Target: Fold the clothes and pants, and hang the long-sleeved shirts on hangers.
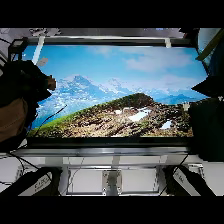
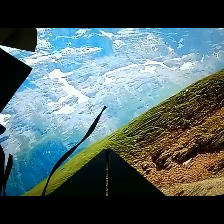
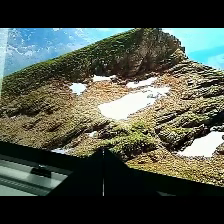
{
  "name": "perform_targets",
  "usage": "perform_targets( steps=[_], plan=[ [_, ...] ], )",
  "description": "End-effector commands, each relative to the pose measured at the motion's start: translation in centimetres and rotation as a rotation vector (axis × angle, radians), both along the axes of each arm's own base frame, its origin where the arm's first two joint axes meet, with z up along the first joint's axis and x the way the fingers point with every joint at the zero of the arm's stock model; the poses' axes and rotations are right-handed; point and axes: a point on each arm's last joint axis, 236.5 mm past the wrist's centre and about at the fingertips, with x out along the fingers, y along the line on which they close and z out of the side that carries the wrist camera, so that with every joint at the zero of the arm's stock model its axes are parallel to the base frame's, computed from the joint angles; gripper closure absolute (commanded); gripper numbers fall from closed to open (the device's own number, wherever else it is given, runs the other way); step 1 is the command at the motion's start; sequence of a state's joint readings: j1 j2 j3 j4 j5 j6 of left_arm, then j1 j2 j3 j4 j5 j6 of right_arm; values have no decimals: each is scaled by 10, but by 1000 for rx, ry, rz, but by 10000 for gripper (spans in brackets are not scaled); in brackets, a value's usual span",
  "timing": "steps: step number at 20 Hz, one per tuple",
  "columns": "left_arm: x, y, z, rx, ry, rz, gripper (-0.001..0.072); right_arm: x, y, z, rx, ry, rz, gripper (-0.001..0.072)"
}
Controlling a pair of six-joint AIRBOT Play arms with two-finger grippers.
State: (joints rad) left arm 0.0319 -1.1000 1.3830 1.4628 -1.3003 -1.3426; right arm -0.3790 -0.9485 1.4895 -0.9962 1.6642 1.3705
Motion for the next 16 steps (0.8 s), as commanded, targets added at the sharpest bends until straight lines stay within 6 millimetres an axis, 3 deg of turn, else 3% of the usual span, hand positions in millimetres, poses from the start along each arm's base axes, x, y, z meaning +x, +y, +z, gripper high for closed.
perform_targets(
  steps=[1,14,15,16],
  plan=[
    [0,0,0,0,0,1,694,0,0,0,0,0,0,692],
    [4,1,-3,-1,0,2,694,2,-2,0,-8,-7,-3,692],
    [5,3,-5,8,5,4,650,3,-3,1,-11,-13,-9,692],
    [12,12,-8,47,-6,18,363,6,-4,2,-12,-27,-17,692]
  ],
)
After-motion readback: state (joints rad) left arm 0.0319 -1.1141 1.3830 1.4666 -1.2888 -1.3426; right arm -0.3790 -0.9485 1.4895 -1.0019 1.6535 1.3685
